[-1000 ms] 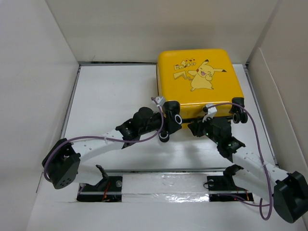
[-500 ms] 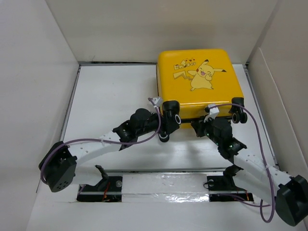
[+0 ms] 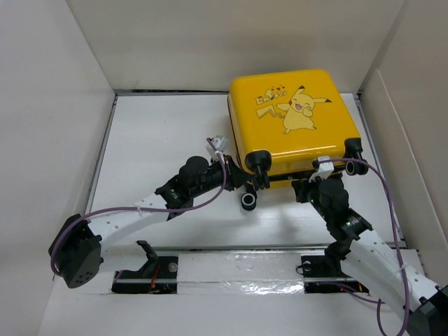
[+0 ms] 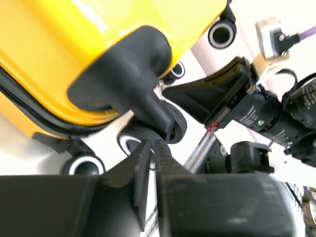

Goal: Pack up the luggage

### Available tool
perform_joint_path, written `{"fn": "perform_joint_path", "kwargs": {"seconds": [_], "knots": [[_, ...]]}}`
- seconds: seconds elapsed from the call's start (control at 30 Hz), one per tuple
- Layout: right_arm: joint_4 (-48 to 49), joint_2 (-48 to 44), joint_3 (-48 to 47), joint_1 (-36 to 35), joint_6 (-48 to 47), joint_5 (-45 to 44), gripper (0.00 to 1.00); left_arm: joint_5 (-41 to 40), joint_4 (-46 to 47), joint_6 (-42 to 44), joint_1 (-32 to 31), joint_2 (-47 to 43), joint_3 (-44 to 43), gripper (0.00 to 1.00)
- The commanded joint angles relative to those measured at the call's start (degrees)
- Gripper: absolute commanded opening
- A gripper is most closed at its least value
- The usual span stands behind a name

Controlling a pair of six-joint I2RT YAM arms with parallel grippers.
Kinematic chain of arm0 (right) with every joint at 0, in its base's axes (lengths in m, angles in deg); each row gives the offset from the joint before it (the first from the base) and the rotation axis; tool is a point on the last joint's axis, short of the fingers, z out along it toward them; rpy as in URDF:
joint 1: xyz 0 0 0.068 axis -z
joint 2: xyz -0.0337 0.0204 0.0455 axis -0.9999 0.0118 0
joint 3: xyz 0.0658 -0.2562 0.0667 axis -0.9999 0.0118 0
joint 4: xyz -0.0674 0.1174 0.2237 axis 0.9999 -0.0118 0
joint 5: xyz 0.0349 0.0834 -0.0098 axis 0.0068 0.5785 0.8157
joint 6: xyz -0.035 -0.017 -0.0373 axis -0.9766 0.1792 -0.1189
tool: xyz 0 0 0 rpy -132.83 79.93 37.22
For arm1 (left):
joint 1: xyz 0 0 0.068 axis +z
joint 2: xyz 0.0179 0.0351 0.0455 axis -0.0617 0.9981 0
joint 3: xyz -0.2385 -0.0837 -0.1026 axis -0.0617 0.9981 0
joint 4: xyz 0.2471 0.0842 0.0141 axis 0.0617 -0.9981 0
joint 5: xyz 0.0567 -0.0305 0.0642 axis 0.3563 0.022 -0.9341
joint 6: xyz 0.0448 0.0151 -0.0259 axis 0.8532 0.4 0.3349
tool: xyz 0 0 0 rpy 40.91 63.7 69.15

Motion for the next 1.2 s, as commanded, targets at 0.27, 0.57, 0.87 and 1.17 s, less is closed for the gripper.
{"fn": "perform_joint_path", "kwargs": {"seconds": [0.27, 0.57, 0.87, 1.17], "knots": [[5.9, 5.2, -1.7, 0.9, -2.4, 2.7, 0.09, 2.4, 0.7, 4.1, -1.8, 3.5, -6.4, 0.74], [11.4, 11.5, -2.1, 0.9, -3.3, 3.3, 0.46, 4.1, -0.7, 3.9, -2.3, 9.1, -10.8, 0.78], [13.1, 15.8, -4.9, 1.5, -3.5, -1.8, 0.44, 2.5, -2.4, 3.0, -2.8, 13.0, -14.1, 0.76], [17.4, 16.3, -4.0, 2.0, -5.0, 1.2, 0.24, 0.9, 1.2, 0.0, -2.8, 14.2, -12.3, 0.26]]}}
